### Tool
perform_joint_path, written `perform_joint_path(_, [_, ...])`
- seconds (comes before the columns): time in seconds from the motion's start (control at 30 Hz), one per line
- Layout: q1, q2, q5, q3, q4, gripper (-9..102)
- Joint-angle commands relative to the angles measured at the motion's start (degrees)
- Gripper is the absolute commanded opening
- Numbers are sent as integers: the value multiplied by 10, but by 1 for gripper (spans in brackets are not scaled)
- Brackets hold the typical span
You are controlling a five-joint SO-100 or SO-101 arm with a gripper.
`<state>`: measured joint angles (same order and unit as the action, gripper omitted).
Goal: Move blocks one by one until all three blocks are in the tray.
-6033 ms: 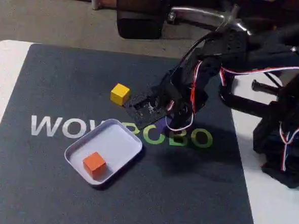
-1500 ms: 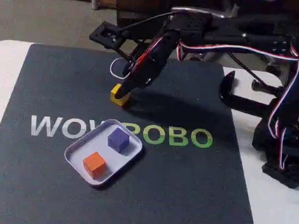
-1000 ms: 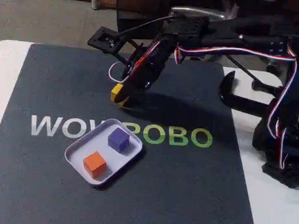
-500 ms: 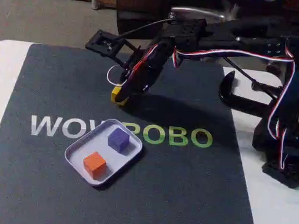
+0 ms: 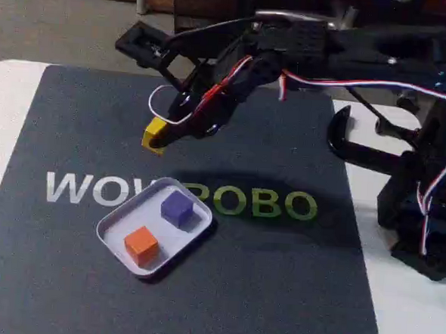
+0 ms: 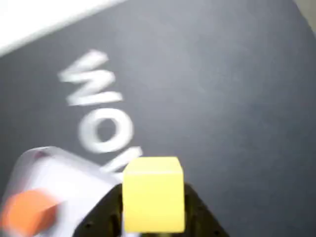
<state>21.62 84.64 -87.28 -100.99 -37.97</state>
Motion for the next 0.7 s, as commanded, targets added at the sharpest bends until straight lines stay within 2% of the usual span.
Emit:
perform_joint_path(0.0, [-21, 71, -2, -22, 1, 5])
perform_joint_path(0.17, [-54, 104, -62, -64, 1, 5])
perform_joint_path(0.67, [-91, 45, -200, -65, 10, 5])
